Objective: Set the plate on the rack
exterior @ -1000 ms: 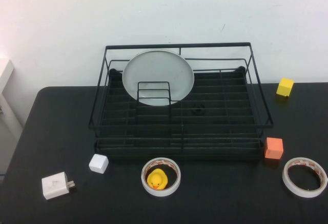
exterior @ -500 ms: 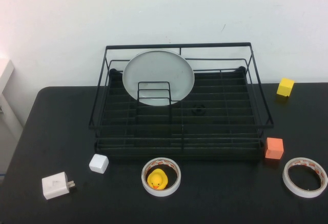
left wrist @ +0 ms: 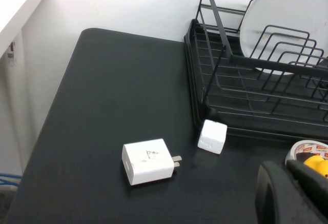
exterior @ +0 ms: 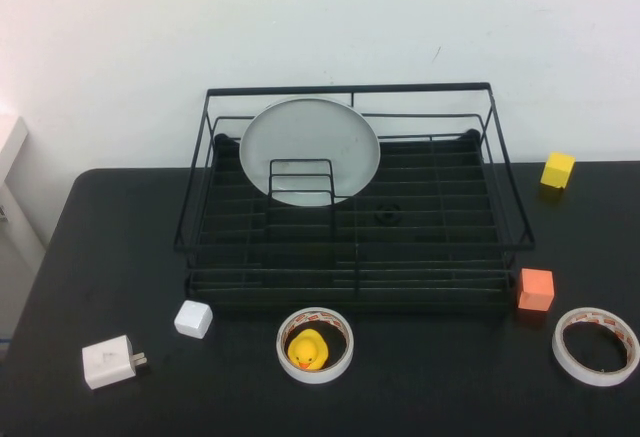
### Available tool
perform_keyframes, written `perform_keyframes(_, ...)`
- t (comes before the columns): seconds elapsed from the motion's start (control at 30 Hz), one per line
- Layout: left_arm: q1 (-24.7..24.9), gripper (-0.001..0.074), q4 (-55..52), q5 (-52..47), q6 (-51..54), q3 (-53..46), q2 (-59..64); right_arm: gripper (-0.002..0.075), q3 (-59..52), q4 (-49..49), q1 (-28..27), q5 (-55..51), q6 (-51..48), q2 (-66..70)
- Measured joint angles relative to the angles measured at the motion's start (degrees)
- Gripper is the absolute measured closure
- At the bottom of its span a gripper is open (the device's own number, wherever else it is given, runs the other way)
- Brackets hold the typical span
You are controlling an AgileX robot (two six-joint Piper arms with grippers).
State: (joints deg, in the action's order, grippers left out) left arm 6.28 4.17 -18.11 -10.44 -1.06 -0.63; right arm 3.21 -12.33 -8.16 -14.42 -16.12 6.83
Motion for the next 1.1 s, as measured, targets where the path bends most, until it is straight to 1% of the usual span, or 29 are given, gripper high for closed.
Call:
perform_keyframes(0.13,0.00,0.0736,0.00,0.00,0.00,0.00,0.00,0.0728,-4.48,-0.14,-0.09,-0.71,0.00,-3.66)
perform_keyframes(0.3,0.00,0.0736,0.00,0.00,0.00,0.00,0.00,0.0728,-4.64,-0.14,-0.35,-4.10,0.00,-7.35)
perform_keyframes(0.53,0.00,0.0736,0.00,0.00,0.00,0.00,-0.13,0.0728,-4.51,0.35,-0.34,-5.35,-1.67,-7.53)
perform_keyframes(0.97,0.00,0.0736,0.00,0.00,0.10,0.00,-0.13,0.0728,-4.29,5.89,-0.34,-5.92,-3.51,-7.53)
perform_keyframes(1.1,0.00,0.0736,0.00,0.00,0.10,0.00,-0.13,0.0728,-4.29,6.68,0.93,-5.92,-3.99,-7.53)
